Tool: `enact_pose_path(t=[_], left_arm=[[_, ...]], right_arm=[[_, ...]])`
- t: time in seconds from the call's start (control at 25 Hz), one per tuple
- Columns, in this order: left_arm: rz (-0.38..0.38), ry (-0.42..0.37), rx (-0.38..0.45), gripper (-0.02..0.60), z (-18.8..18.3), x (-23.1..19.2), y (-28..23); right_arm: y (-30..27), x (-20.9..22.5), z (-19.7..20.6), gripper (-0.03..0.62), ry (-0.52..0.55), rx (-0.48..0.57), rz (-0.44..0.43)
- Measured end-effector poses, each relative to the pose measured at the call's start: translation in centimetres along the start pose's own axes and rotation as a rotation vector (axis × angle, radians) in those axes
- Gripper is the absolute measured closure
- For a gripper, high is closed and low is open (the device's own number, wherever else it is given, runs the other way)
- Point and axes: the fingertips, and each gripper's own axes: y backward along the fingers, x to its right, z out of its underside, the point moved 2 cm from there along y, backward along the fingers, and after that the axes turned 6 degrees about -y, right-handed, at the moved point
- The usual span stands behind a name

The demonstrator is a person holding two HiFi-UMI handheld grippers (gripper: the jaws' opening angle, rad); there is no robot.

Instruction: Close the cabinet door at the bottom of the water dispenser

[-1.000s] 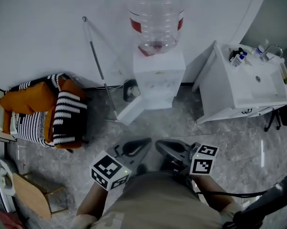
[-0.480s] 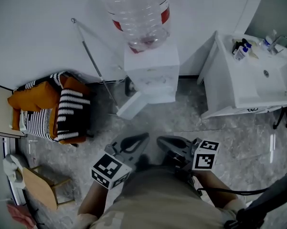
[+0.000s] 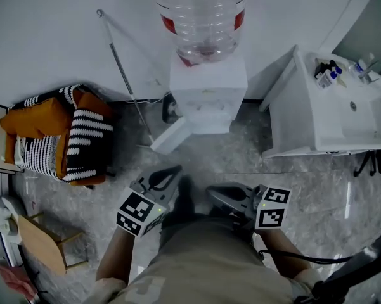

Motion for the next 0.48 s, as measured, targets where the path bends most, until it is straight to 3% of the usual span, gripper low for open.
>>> enact_pose_path(t=[0.2, 0.36, 0.48], left_arm=[[-0.006, 0.000, -0.044, 0.589, 4.2, -5.8, 1.2], [0.003, 0.032, -0.052, 0.589, 7.5, -10.9, 1.4], [-0.014, -0.003, -0.117, 0.589, 11.2, -14.3, 0.8]], right_arm=[[-4.6, 1.0, -0.4, 0.582, -0.054, 0.006, 0.048], [-10.2, 1.9, 0.4, 0.582, -0.071, -0.050, 0.061], [-13.6, 2.3, 0.8, 0.582, -0.061, -0.083, 0.079]])
